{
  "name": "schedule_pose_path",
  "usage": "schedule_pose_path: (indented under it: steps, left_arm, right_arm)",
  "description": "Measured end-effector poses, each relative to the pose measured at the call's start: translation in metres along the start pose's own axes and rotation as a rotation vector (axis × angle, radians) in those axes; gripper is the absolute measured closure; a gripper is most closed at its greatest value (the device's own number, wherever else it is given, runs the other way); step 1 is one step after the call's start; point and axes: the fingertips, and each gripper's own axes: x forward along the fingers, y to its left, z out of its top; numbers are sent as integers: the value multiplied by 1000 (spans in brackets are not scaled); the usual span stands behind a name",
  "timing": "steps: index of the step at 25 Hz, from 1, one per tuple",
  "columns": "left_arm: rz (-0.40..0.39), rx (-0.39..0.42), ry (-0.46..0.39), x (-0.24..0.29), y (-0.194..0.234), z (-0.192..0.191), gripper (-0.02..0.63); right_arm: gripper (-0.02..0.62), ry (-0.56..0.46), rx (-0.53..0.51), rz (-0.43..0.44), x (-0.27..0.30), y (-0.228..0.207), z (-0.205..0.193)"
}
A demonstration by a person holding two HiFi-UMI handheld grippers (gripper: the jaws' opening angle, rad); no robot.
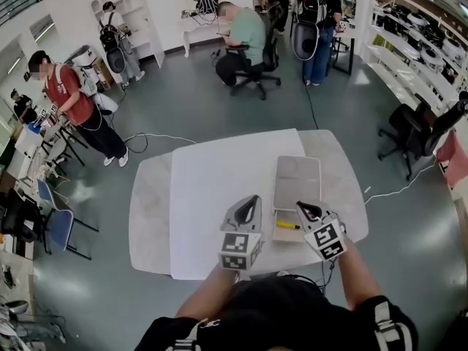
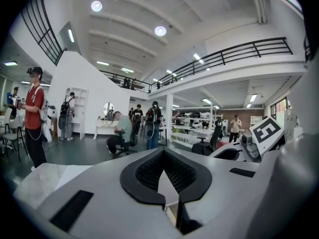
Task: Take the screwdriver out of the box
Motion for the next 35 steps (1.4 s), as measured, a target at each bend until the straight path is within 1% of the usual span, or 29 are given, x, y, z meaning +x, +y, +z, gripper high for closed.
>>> schedule_pose_path:
  steps: [2, 5, 6, 7, 8, 9, 15, 21, 25, 31, 35]
  left_arm:
    - [1, 2, 10, -1, 3, -2, 594]
    - [3, -1, 24, -3, 9, -7, 594]
    - [4, -3, 27, -4, 10, -9, 594]
    - [5, -5, 30, -4, 12, -10, 594]
    - [7, -7, 33, -5, 13, -12, 594]
    - [9, -8, 37, -7, 15, -13, 594]
    - [24, -21, 48, -12, 25, -17, 594]
    - [19, -12, 49, -14, 20, -17, 594]
    - [30, -12, 55, -16, 25, -20, 594]
    - [49, -13, 74, -14, 28, -24, 594]
    - [54, 4, 80, -14, 25, -25, 594]
  right_arm:
    - [583, 40, -26, 26, 5, 6, -8]
    - [580, 101, -44, 93, 14, 20, -20]
    - [565, 119, -43, 120, 17, 25, -25]
    - [525, 138, -41, 144, 19, 29, -30]
    - [501, 158, -40, 163, 21, 33, -34]
    - [492, 177, -43, 176, 23, 36, -39]
    - [480, 268, -59, 205, 33, 49, -63]
    - [474, 331, -21, 222, 38, 55, -92]
    - [472, 366, -30, 232, 45, 59, -107]
    - [472, 409, -47, 287, 59, 66, -125]
    - [472, 447, -59, 315, 66, 71, -140]
